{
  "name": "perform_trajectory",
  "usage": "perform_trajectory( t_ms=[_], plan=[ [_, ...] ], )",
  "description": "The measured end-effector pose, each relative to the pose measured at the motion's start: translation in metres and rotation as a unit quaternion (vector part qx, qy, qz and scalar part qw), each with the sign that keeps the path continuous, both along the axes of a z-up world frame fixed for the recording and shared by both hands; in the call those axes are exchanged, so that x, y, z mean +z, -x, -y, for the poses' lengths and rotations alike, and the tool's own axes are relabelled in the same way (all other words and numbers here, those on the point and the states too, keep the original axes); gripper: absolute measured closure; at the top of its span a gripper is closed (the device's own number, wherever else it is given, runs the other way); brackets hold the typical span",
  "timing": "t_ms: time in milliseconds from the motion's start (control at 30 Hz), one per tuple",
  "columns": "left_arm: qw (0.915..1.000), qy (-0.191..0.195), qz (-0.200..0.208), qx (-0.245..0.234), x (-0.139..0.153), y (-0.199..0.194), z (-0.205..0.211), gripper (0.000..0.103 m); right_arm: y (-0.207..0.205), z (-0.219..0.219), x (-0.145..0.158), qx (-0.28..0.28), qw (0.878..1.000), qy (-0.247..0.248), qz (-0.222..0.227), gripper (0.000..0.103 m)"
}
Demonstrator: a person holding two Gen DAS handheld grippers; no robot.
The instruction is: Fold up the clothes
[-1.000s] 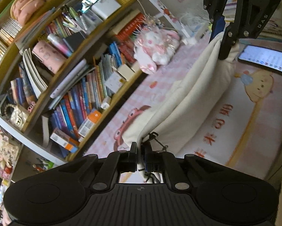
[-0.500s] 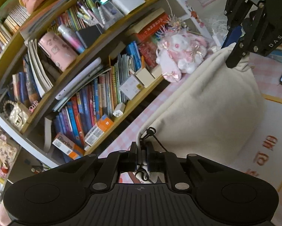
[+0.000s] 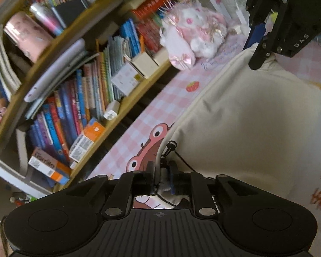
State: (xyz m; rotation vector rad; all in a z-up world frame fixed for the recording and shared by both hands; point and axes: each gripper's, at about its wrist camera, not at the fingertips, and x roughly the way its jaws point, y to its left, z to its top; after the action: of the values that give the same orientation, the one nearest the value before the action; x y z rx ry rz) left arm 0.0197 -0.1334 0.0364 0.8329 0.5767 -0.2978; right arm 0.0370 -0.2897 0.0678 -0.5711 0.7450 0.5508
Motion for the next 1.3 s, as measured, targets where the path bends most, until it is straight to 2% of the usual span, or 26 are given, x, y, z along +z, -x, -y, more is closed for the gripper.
perform_trajectory(
  t_ms=[100, 233, 367, 400, 433, 467, 533, 567, 633, 667, 733, 767, 800, 900, 1000, 1133, 1200, 1267, 1300],
  plan=[
    [0.9999, -0.015, 0.000, -0.002, -0.007, -0.012, -0.004, 0.066, -0.017, -0.002, -0.012, -0.010, 1.000, 0.004, -0.016, 0.086],
    [0.9994, -0.035, 0.005, 0.008, -0.014, -0.023, -0.018, 0.051, -0.034, -0.002, -0.029, -0.029, 0.999, 0.007, -0.033, 0.085],
    [0.9994, -0.011, 0.001, 0.031, -0.012, -0.025, -0.041, 0.049, -0.046, 0.000, -0.042, -0.051, 0.998, 0.004, -0.038, 0.076],
    [0.9992, 0.004, -0.002, 0.039, -0.011, -0.025, -0.047, 0.049, -0.048, 0.001, -0.043, -0.057, 0.998, 0.003, -0.035, 0.073],
    [0.9983, 0.029, -0.008, 0.049, -0.009, -0.024, -0.053, 0.049, -0.049, 0.002, -0.044, -0.066, 0.997, 0.002, -0.029, 0.067],
    [0.9956, 0.069, -0.017, 0.061, -0.006, -0.023, -0.061, 0.049, -0.050, 0.003, -0.045, -0.075, 0.997, 0.000, -0.024, 0.060],
    [0.9847, 0.149, -0.035, 0.084, -0.001, -0.021, -0.078, 0.049, -0.052, 0.006, -0.045, -0.095, 0.995, -0.007, -0.009, 0.055],
    [0.9770, 0.187, -0.042, 0.093, 0.001, -0.019, -0.084, 0.049, -0.052, 0.008, -0.044, -0.109, 0.994, -0.016, 0.002, 0.055],
    [0.9558, 0.265, -0.059, 0.113, 0.002, -0.017, -0.096, 0.049, -0.052, 0.012, -0.041, -0.137, 0.990, -0.031, 0.009, 0.056],
    [0.9449, 0.296, -0.066, 0.123, 0.001, -0.016, -0.100, 0.049, -0.053, 0.014, -0.040, -0.151, 0.988, -0.038, 0.009, 0.056],
    [0.9328, 0.326, -0.077, 0.134, -0.001, -0.015, -0.103, 0.048, -0.051, 0.015, -0.038, -0.162, 0.986, -0.044, 0.010, 0.056],
    [0.9270, 0.339, -0.081, 0.139, -0.002, -0.015, -0.105, 0.048, -0.051, 0.015, -0.037, -0.165, 0.985, -0.044, 0.012, 0.056],
    [0.9256, 0.342, -0.083, 0.140, -0.003, -0.015, -0.104, 0.048, -0.050, 0.014, -0.037, -0.168, 0.985, -0.043, 0.012, 0.056],
    [0.9260, 0.341, -0.083, 0.138, -0.005, -0.015, -0.099, 0.048, -0.047, 0.014, -0.036, -0.181, 0.982, -0.045, 0.008, 0.054],
    [0.9261, 0.342, -0.082, 0.137, -0.005, -0.013, -0.096, 0.043, -0.043, 0.015, -0.033, -0.191, 0.980, -0.054, 0.004, 0.051],
    [0.9257, 0.344, -0.082, 0.134, -0.005, -0.010, -0.092, 0.042, -0.035, 0.014, -0.029, -0.201, 0.978, -0.061, 0.009, 0.039],
    [0.9221, 0.352, -0.085, 0.135, -0.005, -0.009, -0.092, 0.042, -0.032, 0.014, -0.026, -0.206, 0.976, -0.065, 0.010, 0.033],
    [0.9162, 0.365, -0.089, 0.140, -0.006, -0.008, -0.093, 0.042, -0.025, 0.016, -0.022, -0.228, 0.970, -0.080, 0.010, 0.017],
    [0.9119, 0.373, -0.092, 0.144, -0.007, -0.007, -0.094, 0.042, -0.022, 0.017, -0.020, -0.239, 0.967, -0.088, 0.010, 0.014]
  ],
)
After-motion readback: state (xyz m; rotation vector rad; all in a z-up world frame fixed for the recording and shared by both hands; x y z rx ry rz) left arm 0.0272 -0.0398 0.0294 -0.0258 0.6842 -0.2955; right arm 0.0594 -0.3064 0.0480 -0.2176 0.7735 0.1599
